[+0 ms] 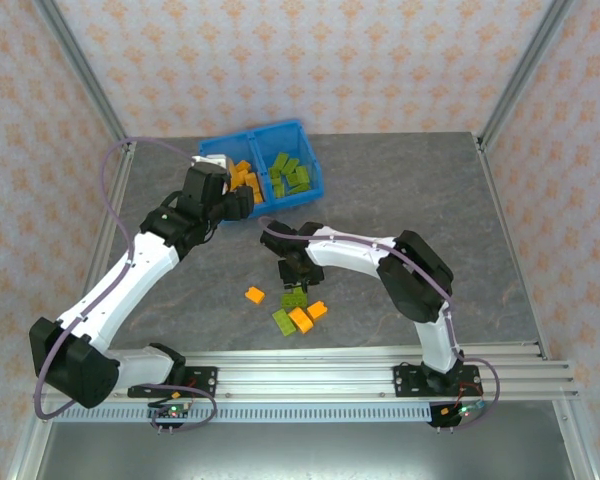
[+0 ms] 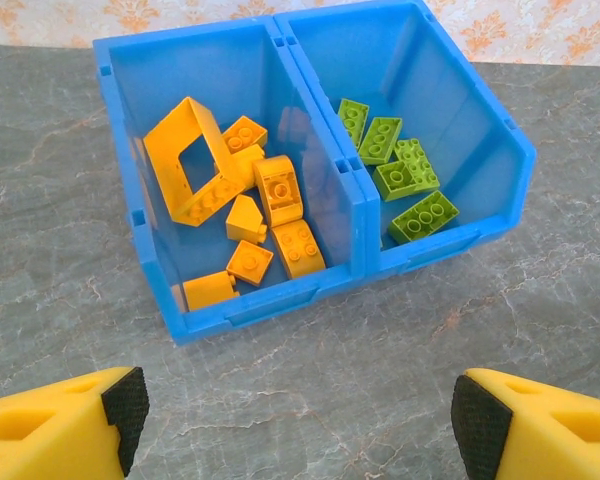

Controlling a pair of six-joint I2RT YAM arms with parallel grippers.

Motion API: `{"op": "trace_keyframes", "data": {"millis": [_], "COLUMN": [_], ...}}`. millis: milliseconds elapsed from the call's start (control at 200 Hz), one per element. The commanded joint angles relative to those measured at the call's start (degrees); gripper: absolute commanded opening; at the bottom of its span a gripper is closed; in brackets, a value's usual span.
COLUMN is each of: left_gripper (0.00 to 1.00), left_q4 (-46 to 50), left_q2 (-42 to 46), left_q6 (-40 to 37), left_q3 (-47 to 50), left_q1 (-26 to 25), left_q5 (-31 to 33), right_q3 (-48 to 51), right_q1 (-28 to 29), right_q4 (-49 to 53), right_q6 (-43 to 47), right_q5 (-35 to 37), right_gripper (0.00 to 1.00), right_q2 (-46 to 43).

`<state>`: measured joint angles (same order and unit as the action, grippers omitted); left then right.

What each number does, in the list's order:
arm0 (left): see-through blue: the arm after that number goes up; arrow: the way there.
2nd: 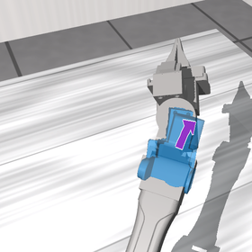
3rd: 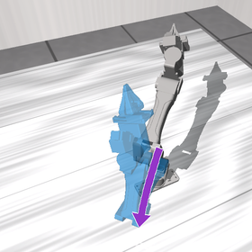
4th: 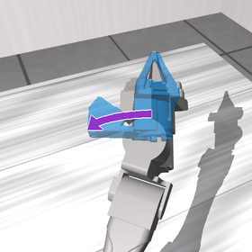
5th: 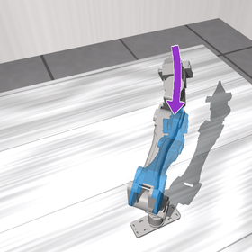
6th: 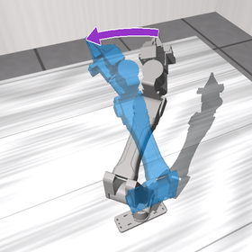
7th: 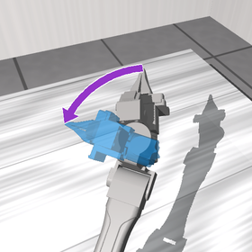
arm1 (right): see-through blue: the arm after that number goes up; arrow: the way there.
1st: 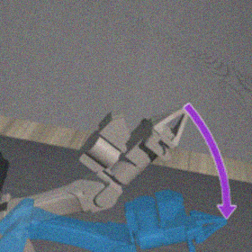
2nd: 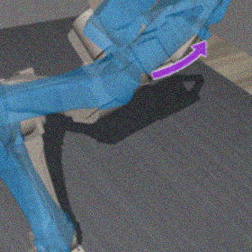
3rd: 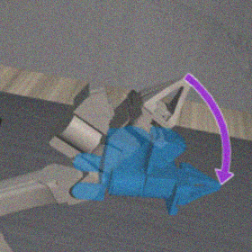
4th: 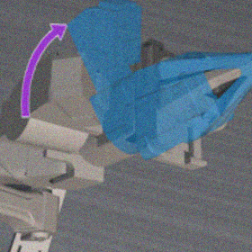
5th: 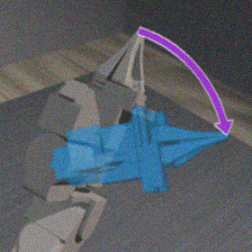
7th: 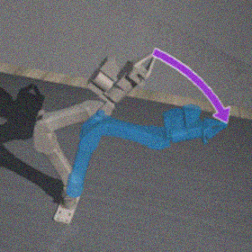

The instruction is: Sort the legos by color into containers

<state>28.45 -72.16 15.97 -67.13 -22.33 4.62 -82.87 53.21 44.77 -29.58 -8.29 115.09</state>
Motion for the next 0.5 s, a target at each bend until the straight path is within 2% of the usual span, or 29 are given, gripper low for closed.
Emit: {"op": "trace_keyframes", "data": {"millis": [0,155,235,350,490], "left_gripper": [0.83,0.84,0.85,0.85,0.86], "left_q4": [-1.94,-2.86,-2.96,-3.00,-3.30], "left_q2": [-0.45,-0.14,-0.08,0.08,0.76], "left_q6": [-0.34,-0.15,-0.06,0.28,0.29], "left_q3": [0.09,0.34,0.29,0.21,0.59], "left_q1": [0.62,0.62,0.62,0.62,0.62], "left_q5": [-1.38,-1.73,-1.51,-1.46,-1.37], "right_q3": [-0.44,-0.13,0.31,-0.12,-2.10], "right_q1": [-0.08,-0.13,-0.12,-0.22,-0.56], "right_q4": [2.29,2.64,2.06,1.35,1.04], "right_q6": [0.04,1.01,1.75,3.72,8.69], "right_q5": [2.35,4.30,5.59,8.65,16.21], "right_gripper": [0.30,0.26,0.18,0.18,0.21], "right_q2": [0.19,-2.09,-3.76,-6.39,-9.37]}}
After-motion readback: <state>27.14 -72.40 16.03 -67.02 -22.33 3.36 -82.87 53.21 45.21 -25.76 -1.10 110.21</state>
